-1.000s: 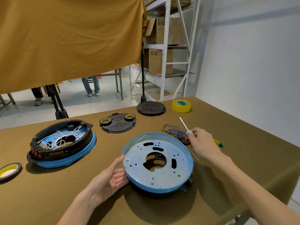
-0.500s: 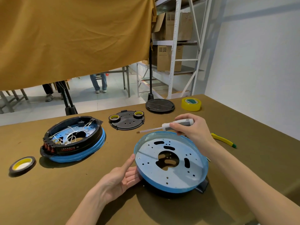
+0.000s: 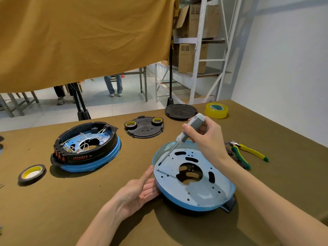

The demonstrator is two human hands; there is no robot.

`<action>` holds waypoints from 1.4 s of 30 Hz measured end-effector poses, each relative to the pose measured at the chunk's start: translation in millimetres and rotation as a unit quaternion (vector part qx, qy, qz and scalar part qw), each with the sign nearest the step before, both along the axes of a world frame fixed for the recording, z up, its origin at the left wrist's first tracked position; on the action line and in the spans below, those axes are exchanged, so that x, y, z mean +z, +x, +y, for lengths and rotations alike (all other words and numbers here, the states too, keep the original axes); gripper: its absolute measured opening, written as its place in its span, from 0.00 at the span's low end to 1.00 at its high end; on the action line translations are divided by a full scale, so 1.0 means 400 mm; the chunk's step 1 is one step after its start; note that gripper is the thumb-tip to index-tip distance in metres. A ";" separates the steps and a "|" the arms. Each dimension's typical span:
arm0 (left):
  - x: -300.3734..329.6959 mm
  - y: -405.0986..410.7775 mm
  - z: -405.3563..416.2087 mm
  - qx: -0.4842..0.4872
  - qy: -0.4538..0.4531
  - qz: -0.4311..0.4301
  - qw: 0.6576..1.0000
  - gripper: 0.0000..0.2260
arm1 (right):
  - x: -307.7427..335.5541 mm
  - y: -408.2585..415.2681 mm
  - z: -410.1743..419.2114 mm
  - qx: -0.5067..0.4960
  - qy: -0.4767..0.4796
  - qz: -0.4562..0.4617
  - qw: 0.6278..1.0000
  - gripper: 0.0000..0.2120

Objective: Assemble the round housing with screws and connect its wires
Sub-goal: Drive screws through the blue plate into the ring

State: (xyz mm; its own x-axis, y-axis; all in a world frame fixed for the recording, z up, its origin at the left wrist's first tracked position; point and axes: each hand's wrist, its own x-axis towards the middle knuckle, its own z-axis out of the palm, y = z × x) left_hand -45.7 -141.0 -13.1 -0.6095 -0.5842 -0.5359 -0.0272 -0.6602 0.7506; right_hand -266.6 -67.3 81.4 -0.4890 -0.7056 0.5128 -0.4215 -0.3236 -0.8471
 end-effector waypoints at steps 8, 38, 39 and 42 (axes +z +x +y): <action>-0.005 -0.001 -0.004 0.007 0.009 -0.001 1.000 0.37 | -0.004 0.008 -0.009 0.013 0.009 0.010 1.000 0.10; 0.000 -0.003 -0.003 0.004 -0.002 -0.021 1.000 0.40 | 0.036 0.038 -0.033 0.045 0.038 0.091 0.994 0.15; -0.001 -0.003 -0.003 0.003 -0.001 -0.021 1.000 0.39 | 0.044 0.042 -0.036 0.056 0.042 0.106 0.992 0.16; 0.001 -0.002 -0.002 0.000 -0.002 -0.025 1.000 0.39 | 0.080 0.058 -0.046 0.101 0.060 0.182 0.976 0.20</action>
State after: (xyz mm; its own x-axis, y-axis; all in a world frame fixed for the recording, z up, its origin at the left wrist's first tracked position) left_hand -46.6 -141.7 -12.7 -0.5821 -0.5859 -0.5638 -0.0648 -0.6578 0.7504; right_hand -243.5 -85.6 113.2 -0.1344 -0.8349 0.5338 -0.6390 -0.3386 -0.6906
